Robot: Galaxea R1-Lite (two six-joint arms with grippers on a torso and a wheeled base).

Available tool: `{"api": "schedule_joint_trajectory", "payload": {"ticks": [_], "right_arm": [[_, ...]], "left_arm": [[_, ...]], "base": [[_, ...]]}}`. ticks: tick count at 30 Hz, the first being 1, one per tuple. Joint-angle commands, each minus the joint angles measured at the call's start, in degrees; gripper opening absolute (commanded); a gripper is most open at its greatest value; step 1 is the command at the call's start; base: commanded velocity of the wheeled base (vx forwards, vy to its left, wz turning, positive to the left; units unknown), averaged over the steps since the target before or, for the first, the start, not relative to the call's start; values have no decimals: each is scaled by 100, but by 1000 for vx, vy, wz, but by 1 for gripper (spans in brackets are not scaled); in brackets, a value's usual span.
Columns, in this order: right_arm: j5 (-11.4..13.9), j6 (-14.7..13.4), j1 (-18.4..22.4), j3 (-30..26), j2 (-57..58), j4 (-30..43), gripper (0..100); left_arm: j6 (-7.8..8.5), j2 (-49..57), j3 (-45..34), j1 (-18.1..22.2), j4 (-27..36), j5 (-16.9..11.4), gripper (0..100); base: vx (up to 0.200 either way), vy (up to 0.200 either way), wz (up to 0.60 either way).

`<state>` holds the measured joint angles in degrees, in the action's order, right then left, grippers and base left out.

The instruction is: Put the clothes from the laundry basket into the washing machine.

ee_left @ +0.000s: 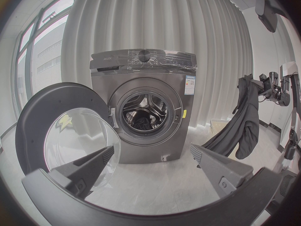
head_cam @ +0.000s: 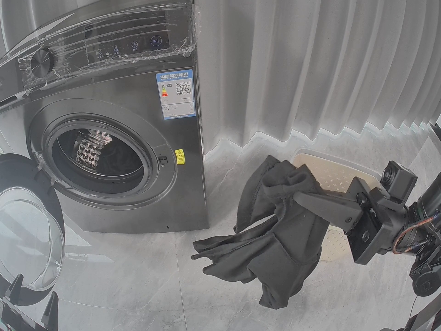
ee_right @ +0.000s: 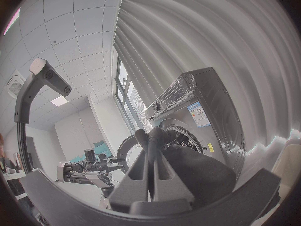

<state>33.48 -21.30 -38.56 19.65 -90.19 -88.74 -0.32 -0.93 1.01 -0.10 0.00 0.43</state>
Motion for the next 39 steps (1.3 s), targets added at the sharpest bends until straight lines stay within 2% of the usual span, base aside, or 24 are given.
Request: {"api": "schedule_joint_trajectory", "payload": {"ticks": [1,8,31,39], "right_arm": [[10,29,24,4,-43,-12,0],[10,29,6,12,-17,-3,0],[1,38,6,12,-43,-3,0],[1,47,24,4,-43,-3,0]], "left_arm": [[-3,84,-101,1,0,1,100],[-3,84,-101,1,0,1,100],[-21,84,-101,1,-9,1,100],[-21,84,-101,1,-9,1,100]], "base": [[0,0,600],[0,0,600],[0,0,0],[-200,200,0]]}}
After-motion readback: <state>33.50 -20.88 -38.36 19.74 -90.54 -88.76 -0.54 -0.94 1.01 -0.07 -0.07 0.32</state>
